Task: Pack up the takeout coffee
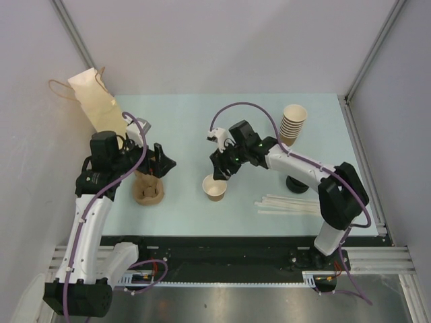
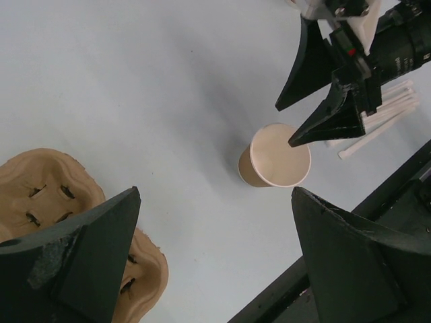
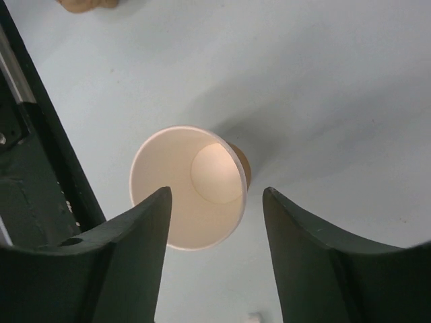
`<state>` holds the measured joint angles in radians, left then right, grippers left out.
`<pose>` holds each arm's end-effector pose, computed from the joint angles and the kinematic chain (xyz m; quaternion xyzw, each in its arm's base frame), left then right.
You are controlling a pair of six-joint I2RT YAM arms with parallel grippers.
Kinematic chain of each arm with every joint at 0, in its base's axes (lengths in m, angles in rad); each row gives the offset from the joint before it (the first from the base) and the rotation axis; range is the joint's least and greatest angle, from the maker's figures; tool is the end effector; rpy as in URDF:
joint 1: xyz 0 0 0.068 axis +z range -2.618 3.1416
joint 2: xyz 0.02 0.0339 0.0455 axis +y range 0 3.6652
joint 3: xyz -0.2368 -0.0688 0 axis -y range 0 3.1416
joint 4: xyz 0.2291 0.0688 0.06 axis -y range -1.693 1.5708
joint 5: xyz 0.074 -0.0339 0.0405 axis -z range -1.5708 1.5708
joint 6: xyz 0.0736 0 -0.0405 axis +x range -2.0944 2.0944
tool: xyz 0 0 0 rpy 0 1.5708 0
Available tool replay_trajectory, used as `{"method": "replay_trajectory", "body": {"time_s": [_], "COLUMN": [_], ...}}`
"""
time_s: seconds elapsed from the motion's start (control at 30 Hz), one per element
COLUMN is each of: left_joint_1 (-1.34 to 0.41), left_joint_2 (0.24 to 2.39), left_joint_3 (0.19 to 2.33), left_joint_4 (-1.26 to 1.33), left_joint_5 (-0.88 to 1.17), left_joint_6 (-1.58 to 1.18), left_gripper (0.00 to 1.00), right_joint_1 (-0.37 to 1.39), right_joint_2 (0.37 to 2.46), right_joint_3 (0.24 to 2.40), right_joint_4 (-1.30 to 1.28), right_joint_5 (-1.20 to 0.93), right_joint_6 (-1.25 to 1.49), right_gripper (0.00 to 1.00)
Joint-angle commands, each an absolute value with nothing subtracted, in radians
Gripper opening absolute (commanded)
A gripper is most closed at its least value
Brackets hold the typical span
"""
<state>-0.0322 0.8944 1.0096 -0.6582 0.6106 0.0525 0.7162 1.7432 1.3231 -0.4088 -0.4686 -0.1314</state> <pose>0.2060 -0.0489 0.3147 0.1828 0.8236 -0.2570 0.4715 0.2713 0.2802 0.2052 -0.4495 0.7917 0.3088 0.2753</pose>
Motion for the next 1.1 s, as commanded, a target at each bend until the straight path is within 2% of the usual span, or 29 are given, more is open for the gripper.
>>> {"method": "replay_trajectory", "body": {"time_s": [0.0,0.07,0.27,0.47,0.57,0.73,1.07], "left_joint_1": [-0.026,-0.026,-0.029,-0.046,-0.061,-0.075,-0.077], "left_joint_2": [0.891,0.9,0.943,0.966,0.962,0.96,0.936], "left_joint_3": [1.015,1.025,1.074,1.082,1.066,1.052,1.04], "left_joint_4": [-0.632,-0.638,-0.719,-0.709,-0.68,-0.661,-0.657], "left_joint_5": [0.653,0.669,0.784,0.769,0.776,0.776,0.756], "left_joint_6": [0.058,0.067,0.176,0.198,0.173,0.153,0.153], "left_gripper": [0.99,1.0,1.0,1.0,1.0,0.99,0.99], "right_joint_1": [0.68,0.629,0.404,0.105,0.01,0.009,0.156], "right_joint_2": [1.609,1.579,1.511,1.411,1.379,1.342,1.307], "right_joint_3": [1.331,1.353,1.5,1.497,1.479,1.391,1.206], "right_joint_4": [-0.38,-0.39,-0.679,-0.961,-1.087,-1.183,-1.048], "right_joint_5": [-0.483,-0.495,-0.535,-0.541,-0.537,-0.434,-0.183], "right_joint_6": [-0.133,-0.15,-0.271,-0.368,-0.457,-0.523,-0.505], "right_gripper": [0.67,0.76,0.82,0.8,0.79,0.74,0.69]}}
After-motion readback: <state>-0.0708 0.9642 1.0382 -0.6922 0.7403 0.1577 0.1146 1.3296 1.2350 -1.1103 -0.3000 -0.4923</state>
